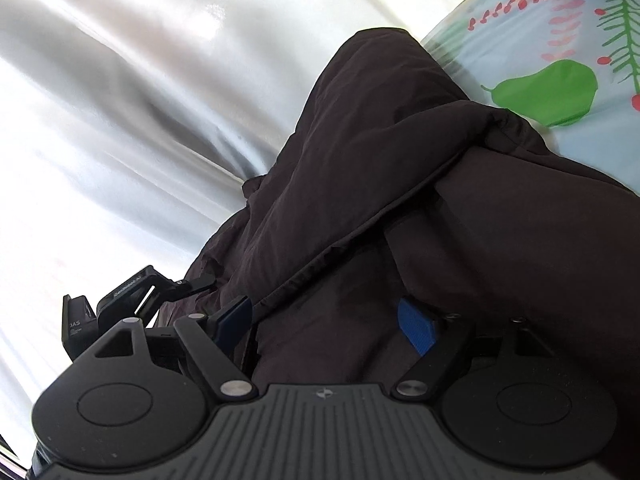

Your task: Fold large clothes

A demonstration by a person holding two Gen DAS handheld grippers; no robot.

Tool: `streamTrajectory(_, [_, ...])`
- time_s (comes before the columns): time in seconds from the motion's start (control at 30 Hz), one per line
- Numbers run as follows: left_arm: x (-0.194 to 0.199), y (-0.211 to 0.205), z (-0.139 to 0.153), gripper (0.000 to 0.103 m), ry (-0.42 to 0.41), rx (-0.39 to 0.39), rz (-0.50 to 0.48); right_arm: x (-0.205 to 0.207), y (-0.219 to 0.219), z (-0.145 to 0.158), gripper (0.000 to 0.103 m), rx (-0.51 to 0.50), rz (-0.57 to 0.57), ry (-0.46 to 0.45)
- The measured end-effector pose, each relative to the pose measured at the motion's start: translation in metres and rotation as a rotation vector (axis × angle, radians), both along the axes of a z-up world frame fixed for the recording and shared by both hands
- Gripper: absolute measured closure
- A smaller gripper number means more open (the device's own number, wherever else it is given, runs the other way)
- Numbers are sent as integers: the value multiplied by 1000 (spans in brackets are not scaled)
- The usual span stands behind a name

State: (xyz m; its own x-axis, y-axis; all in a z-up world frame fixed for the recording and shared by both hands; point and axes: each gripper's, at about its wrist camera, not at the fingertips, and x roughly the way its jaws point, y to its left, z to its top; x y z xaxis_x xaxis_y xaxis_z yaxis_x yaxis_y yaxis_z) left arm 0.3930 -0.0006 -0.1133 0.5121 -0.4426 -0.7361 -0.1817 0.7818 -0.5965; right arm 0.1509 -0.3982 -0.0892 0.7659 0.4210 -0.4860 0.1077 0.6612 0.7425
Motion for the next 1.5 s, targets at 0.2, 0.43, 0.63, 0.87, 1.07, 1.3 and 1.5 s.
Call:
streamTrajectory(0.2, [6, 15, -4, 56, 4, -14, 19, 4, 2, 3, 19, -4, 18, 25])
streamTrajectory(0.43, [-2, 15, 16, 71, -126, 98, -12, 10, 2, 43, 37, -179, -16, -53])
streamTrajectory(0.63, [-22, -4, 38, 71, -375, 445, -63, 42, 9, 59, 55, -383, -47, -96])
streamTrajectory(0.87, [-18, 11, 13, 40, -275, 425, -50, 74, 21, 29, 64, -653, -11, -5])
streamTrajectory(1.07, [-15, 16, 26, 35, -319, 447, -38, 87, 26, 22, 64, -776, 5, 20])
streamTrajectory(1.3, [9, 2, -2, 26, -267, 487, -47, 90, 29, 21, 62, -846, 2, 37])
streamTrajectory(1.5, [-6, 31, 8, 17, -213, 369, 11, 68, 48, 43, 62, -797, -6, -18])
